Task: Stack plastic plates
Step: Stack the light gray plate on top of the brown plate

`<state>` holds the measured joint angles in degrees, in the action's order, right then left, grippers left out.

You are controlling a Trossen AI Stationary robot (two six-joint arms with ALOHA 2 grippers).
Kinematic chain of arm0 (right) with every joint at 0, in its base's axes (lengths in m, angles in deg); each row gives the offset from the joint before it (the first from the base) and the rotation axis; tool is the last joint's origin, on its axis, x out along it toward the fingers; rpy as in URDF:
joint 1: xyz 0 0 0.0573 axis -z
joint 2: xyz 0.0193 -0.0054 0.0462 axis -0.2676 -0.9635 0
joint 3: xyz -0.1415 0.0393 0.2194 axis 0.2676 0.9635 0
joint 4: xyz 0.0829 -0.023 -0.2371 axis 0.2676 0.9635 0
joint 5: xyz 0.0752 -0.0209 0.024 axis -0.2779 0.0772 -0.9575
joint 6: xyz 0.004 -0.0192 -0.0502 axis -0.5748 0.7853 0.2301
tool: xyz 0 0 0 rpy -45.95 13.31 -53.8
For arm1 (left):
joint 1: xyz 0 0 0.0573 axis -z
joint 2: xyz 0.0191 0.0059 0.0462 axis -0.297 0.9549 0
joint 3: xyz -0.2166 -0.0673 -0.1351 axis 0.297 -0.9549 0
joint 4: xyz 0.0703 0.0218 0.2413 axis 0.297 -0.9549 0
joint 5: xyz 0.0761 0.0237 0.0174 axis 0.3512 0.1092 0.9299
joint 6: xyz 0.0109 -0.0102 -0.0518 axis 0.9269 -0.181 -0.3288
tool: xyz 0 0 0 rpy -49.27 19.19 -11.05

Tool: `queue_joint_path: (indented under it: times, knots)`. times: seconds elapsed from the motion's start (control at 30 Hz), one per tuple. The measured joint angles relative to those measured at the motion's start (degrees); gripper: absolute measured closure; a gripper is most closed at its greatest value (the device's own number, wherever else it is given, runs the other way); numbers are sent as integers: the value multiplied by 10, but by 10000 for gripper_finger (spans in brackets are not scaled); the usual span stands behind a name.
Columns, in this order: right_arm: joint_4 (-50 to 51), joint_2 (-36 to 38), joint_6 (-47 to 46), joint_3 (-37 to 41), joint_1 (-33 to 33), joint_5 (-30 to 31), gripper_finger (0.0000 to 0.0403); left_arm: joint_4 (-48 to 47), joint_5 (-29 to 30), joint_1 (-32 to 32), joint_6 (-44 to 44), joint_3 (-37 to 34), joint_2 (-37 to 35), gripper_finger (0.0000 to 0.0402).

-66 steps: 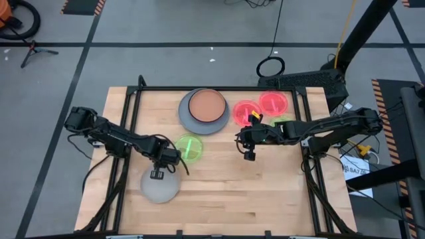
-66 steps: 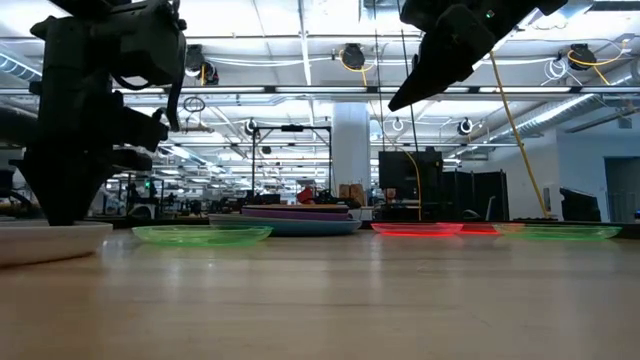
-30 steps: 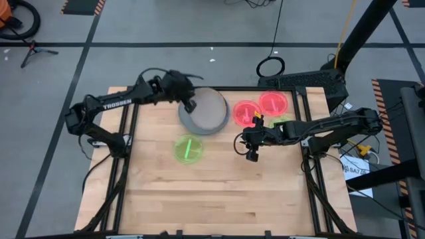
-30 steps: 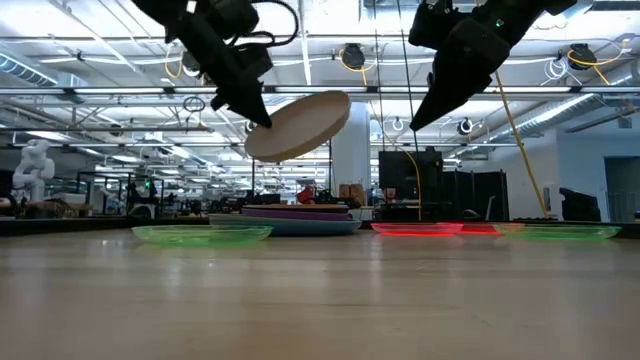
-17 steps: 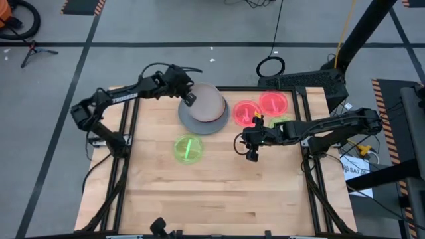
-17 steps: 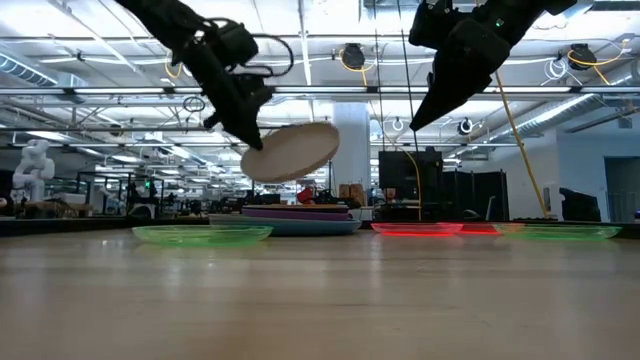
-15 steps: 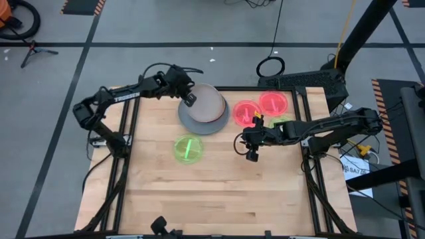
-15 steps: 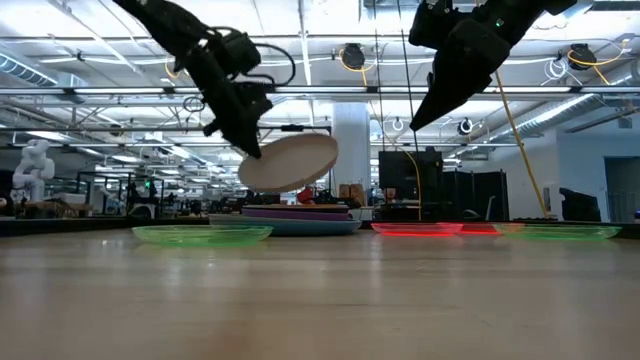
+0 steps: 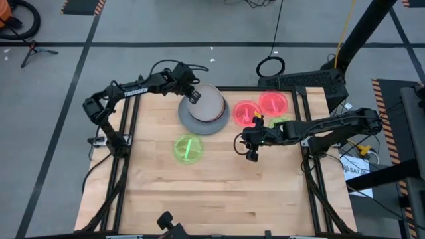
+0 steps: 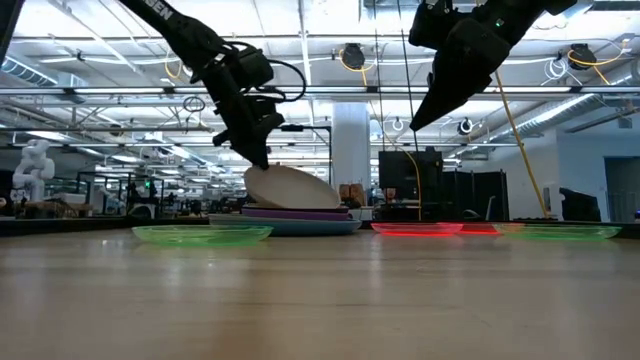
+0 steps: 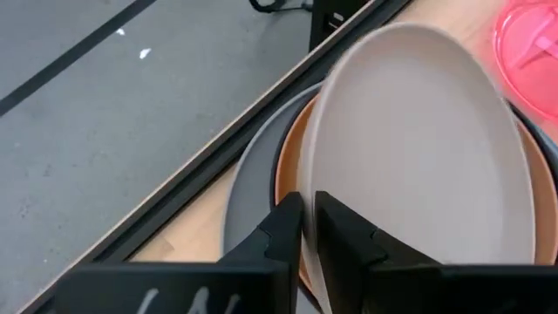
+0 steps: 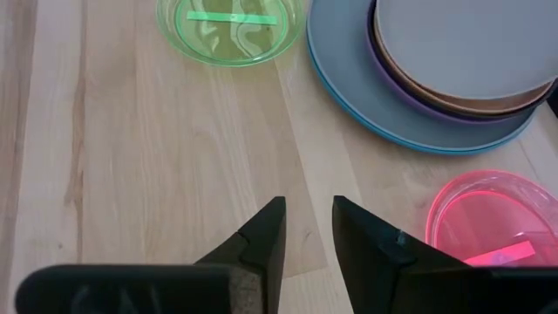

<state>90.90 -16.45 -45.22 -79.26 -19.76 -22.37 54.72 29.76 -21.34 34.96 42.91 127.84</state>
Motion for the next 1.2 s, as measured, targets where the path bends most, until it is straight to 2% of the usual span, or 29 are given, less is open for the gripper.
queue_joint_path:
  times: [0.47,0.87,1.03,1.2]
  knots:
    - [5,0,0,0,0,0,314,-11,-1,2,12,4,3,355]
    - [5,0,0,0,0,1,314,-11,-2,3,21,4,3,263]
    - [5,0,0,0,0,2,314,-29,-21,22,55,4,3,255]
    - [5,0,-1,0,0,2,314,-43,-41,71,84,4,3,254]
